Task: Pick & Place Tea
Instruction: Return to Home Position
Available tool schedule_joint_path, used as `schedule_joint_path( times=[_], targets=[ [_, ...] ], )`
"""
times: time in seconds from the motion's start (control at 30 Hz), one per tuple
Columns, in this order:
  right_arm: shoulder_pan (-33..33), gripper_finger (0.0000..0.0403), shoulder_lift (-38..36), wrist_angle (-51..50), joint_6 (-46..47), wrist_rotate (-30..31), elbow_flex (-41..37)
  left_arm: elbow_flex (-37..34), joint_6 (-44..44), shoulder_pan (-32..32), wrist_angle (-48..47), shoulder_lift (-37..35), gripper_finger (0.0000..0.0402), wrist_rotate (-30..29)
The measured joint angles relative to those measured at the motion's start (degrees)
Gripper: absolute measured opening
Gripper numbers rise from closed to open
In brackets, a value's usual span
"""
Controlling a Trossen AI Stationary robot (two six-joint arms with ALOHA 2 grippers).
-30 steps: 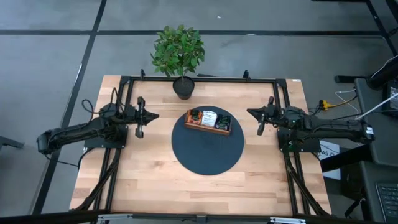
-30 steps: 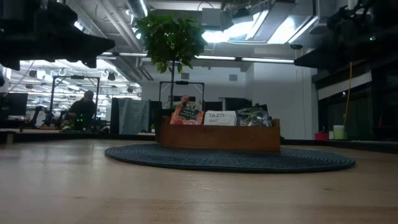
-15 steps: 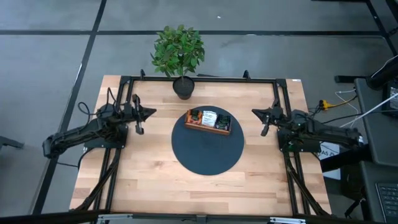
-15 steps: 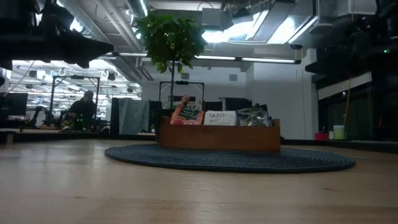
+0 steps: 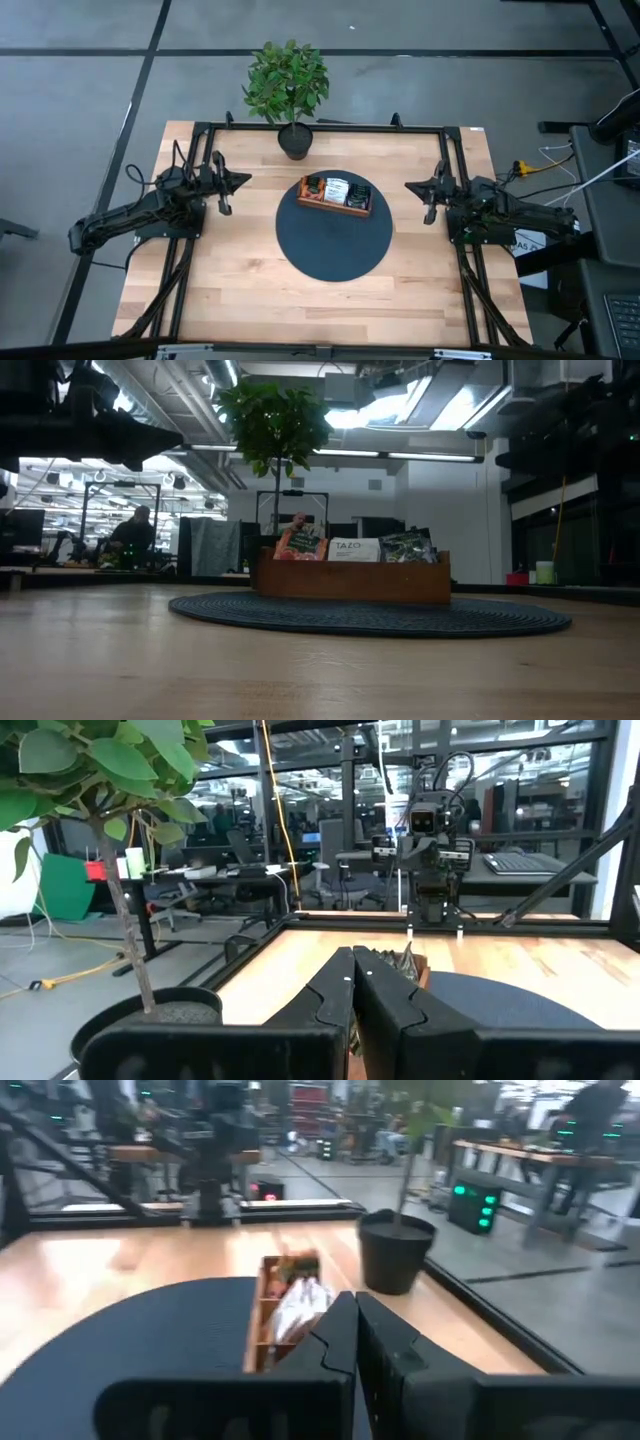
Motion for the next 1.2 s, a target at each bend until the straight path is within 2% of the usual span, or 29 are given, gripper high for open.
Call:
schedule_joint_path(
  times=[0.07,0.17,0.23,0.3,0.5,0.6,0.87,1.2],
  targets=[
    [0.0,0.0009,0.0,0.7,0.4,-2.0,-0.4,0.0,-0.1,-0.1,0.2,0.0,0.0007,0.0],
    [0.0,0.0009,0.1,7.0,0.0,-5.9,-4.2,0.0,-0.4,-0.4,0.2,0.0,0.0004,0.1],
    [0.0,0.0009,0.2,8.5,-1.7,-6.5,-4.8,0.0,-1.2,-0.8,0.2,0.0,0.0003,0.1],
    [0.0,0.0009,0.2,8.8,-3.4,-5.7,-4.3,0.0,-2.4,-1.2,0.2,0.0,0.0002,0.1],
    [-0.1,0.001,0.3,9.0,-4.3,2.0,-4.4,0.0,-3.7,-2.2,0.1,0.0,0.001,0.1],
    [0.0,0.001,0.2,9.1,-4.0,2.0,-4.4,0.0,-3.7,-2.2,0.2,0.0,0.0012,0.1],
    [0.0,0.001,0.3,9.1,4.6,2.0,-4.4,0.0,-3.6,-2.2,0.2,0.0,0.0008,0.1],
    [0.0,0.001,0.3,9.1,4.5,2.0,-4.4,0.0,-3.6,-2.2,0.2,0.0,0.0011,0.1]
  ],
)
